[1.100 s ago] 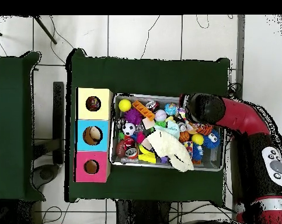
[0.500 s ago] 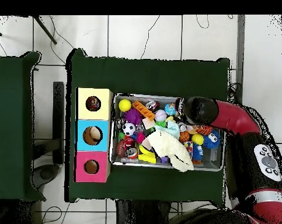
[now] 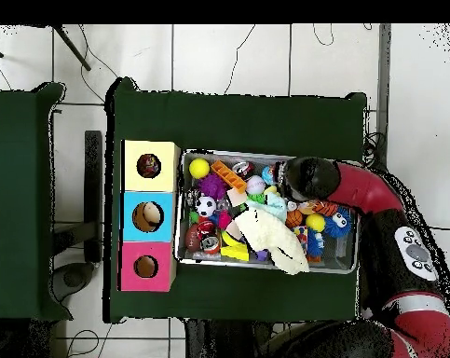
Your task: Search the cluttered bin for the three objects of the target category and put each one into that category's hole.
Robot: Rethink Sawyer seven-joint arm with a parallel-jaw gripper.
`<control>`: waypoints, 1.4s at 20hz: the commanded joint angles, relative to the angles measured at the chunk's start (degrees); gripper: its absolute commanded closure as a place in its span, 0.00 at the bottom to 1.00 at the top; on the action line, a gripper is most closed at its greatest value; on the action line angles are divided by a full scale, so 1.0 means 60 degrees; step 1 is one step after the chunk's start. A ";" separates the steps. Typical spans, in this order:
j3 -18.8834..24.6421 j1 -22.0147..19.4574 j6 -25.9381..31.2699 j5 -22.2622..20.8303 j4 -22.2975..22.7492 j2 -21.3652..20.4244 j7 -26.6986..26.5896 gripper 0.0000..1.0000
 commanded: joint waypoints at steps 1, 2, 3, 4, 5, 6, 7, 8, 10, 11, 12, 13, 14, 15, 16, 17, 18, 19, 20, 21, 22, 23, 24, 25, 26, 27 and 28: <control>0.0816 0.0041 0.2085 -0.0233 -0.0334 0.0109 -0.1787 0.00; 0.0845 0.0025 0.2062 -0.0212 -0.0298 -0.0007 -0.1741 0.00; 0.0874 0.0009 0.2039 -0.0191 -0.0262 -0.0123 -0.1695 0.00; 0.0932 -0.0015 0.1993 -0.0141 -0.0204 -0.0221 -0.1641 0.00; 0.0976 -0.0051 0.1990 -0.0116 -0.0158 -0.0330 -0.1622 0.00; 0.1002 -0.0038 0.2015 -0.0086 -0.0153 -0.0436 -0.1561 0.00; 0.1024 -0.0056 0.2068 -0.0057 -0.0141 -0.0539 -0.1533 0.00; 0.1027 -0.0058 0.2040 -0.0059 -0.0086 -0.0670 -0.1474 0.00; 0.1007 -0.0030 0.1991 -0.0074 0.0012 -0.0906 -0.1341 0.00; 0.1005 -0.0053 0.2003 -0.0055 0.0051 -0.0969 -0.1272 0.00; 0.1034 -0.0064 0.1904 -0.0042 0.0197 -0.1052 -0.1199 0.00; 0.1078 -0.0106 0.1880 -0.0001 0.0212 -0.1066 -0.1166 0.00; 0.1114 -0.0144 0.1809 0.0013 0.0239 -0.1085 -0.1150 0.00; 0.1149 -0.0183 0.1737 0.0027 0.0265 -0.1103 -0.1134 0.00; 0.1170 -0.0222 0.1592 0.0025 0.0336 -0.1163 -0.1105 0.00; 0.1171 -0.0228 0.1439 0.0018 0.0329 -0.1214 -0.1024 0.00; 0.1147 -0.0218 0.1290 -0.0033 0.0344 -0.1289 -0.0977 0.00; 0.1123 -0.0209 0.1140 -0.0085 0.0360 -0.1364 -0.0930 0.00; 0.1070 -0.0193 0.1047 -0.0129 0.0386 -0.1412 -0.0862 0.00; 0.0991 -0.0163 0.1000 -0.0175 0.0348 -0.1400 -0.0775 0.00; 0.0854 -0.0102 0.0994 -0.0281 0.0347 -0.1405 -0.0704 0.00; 0.0686 -0.0017 0.1017 -0.0423 0.0289 -0.1370 -0.0640 0.00; 0.0511 0.0017 0.1029 -0.0562 0.0265 -0.1255 -0.0573 0.00; 0.0371 0.0062 0.1004 -0.0700 0.0266 -0.1202 -0.0534 0.00; 0.0290 0.0027 0.0935 -0.0791 0.0315 -0.1116 -0.0533 0.00; 0.0216 0.0036 0.0901 -0.0876 0.0339 -0.1066 -0.0534 0.00; 0.0156 0.0028 0.0828 -0.0947 0.0358 -0.1017 -0.0528 0.00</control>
